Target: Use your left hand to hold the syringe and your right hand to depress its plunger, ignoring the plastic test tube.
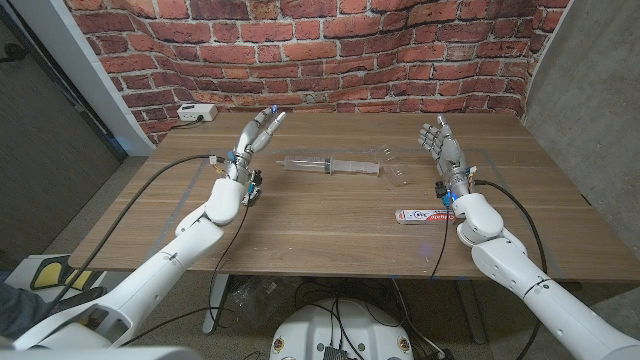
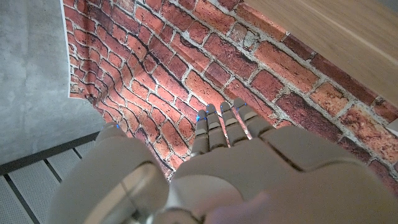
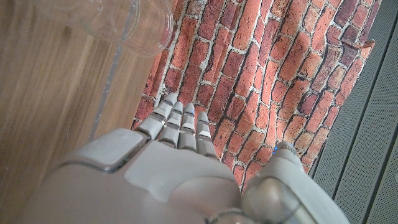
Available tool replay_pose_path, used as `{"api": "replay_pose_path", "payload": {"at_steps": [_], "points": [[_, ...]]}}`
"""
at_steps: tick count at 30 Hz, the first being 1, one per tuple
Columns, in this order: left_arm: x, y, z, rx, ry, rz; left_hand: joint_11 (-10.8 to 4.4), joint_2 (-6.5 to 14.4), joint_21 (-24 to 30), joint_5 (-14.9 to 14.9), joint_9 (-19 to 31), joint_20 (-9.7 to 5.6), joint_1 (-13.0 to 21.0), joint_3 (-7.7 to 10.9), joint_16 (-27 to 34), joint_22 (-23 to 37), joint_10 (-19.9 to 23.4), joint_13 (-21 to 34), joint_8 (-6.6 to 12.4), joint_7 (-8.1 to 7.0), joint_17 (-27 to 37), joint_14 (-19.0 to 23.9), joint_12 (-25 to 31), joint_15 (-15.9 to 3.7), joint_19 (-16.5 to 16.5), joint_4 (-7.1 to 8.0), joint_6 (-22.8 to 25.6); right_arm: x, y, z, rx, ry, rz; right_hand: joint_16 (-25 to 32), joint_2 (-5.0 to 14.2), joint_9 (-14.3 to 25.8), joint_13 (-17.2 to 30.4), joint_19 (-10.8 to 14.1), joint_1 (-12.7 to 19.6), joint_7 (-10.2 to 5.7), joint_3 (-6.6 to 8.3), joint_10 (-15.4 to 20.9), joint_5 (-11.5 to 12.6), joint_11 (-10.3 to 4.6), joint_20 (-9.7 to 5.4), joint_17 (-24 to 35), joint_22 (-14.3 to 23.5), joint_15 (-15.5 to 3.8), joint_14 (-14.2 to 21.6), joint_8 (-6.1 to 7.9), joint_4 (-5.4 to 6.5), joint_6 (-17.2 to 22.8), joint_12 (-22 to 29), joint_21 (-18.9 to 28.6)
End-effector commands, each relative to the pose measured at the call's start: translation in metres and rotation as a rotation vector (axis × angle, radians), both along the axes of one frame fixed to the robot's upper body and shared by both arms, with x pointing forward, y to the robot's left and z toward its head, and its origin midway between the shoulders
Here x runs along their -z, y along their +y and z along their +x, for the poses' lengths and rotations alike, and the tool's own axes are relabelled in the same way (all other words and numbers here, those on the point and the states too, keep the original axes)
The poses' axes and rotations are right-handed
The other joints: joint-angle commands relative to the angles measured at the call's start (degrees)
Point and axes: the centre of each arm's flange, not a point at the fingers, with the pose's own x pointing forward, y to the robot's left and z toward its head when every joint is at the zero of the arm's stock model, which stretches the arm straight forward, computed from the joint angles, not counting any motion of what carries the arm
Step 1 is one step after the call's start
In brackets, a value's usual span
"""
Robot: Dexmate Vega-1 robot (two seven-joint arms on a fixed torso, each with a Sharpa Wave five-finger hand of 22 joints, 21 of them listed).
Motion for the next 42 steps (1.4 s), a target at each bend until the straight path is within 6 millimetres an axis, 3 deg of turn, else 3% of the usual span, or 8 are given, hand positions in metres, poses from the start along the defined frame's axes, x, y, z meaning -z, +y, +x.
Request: {"api": "replay_pose_path", "payload": {"at_steps": [1, 8, 12, 28, 42], "points": [[-0.01, -0.004, -0.012, -0.153, -0.024, 0.153, -0.45, 0.4, -0.1, -0.3, 0.1, -0.5, 1.2, 0.41, -0.1, 0.1, 0.7, 0.3, 0.34, -0.15, 0.2, 0.7, 0.0, 0.05, 0.5, -0.52, 0.8, 0.003, 0.005, -0.002, 0.003, 0.005, 0.009, 0.2, 0.02, 0.3, 0.1, 0.3, 0.5, 0.12, -0.02, 0.5, -0.2, 0.08, 0.03, 0.2, 0.1, -0.14, 0.4, -0.11, -0.47, -0.3, 0.3, 0.6], [-0.015, -0.01, -0.013, -0.19, -0.021, 0.216, -0.43, 0.8, -0.2, -0.5, 0.1, -0.79, 2.6, 0.93, -0.3, 0.1, 0.9, 0.3, 0.28, -0.46, 0.2, 1.0, -0.2, -0.21, 0.7, -1.18, 1.2, 0.005, 0.005, -0.002, 0.003, 0.008, 0.01, 0.2, 0.07, 0.3, 0.1, 0.3, 0.6, 0.08, -0.02, 0.6, -0.3, 0.06, 0.07, 0.2, 0.1, -0.12, 0.5, -0.17, -0.52, -0.3, 0.3, 0.5], [-0.017, -0.013, -0.013, -0.21, -0.011, 0.252, -1.25, 1.3, -0.4, -0.9, 0.2, -0.91, 4.4, 1.5, -0.5, 0.1, 1.4, 0.4, 0.7, -1.07, 0.1, 1.2, -0.4, -0.47, 1.1, -2.05, 3.1, 0.005, 0.006, -0.002, 0.001, 0.011, 0.01, 0.2, 0.1, 0.3, 0.1, 0.3, 0.6, -0.04, -0.02, 0.7, -0.3, 0.07, 0.07, 0.2, 0.1, -0.04, 0.5, -0.15, -0.54, -0.2, 0.3, 0.5], [-0.031, -0.026, -0.009, -0.29, 0.086, 0.439, -1.53, 1.4, -0.6, -1.4, 0.2, -1.15, 5.7, 1.78, -0.8, 0.1, 1.9, 0.4, 0.42, -1.08, 0.2, 1.4, -0.6, -0.93, 1.3, -2.67, 3.3, 0.005, 0.006, -0.002, 0.0, 0.02, 0.006, 0.2, 0.35, 0.3, 0.1, 0.4, 0.9, -0.06, 0.06, 0.7, -0.4, 0.04, 0.14, 0.2, 0.1, -0.13, 0.6, -0.25, -0.7, -0.1, 0.3, 0.6], [-0.045, -0.031, -0.008, -0.398, 0.147, 0.624, -1.95, 1.4, -0.7, -1.8, 0.3, -1.31, 6.4, 1.85, -0.9, 0.2, 1.9, 0.4, 0.02, -1.35, 0.2, 1.4, -0.9, -1.28, 1.4, -3.06, 3.0, 0.005, 0.004, -0.002, -0.002, 0.031, 0.013, 0.1, 1.65, 0.3, 0.1, 0.4, 2.1, -0.04, 0.84, 1.0, -0.6, 0.02, 0.24, 0.2, 0.1, -0.11, 0.7, -0.21, -1.13, 0.2, 0.3, 0.5]]}}
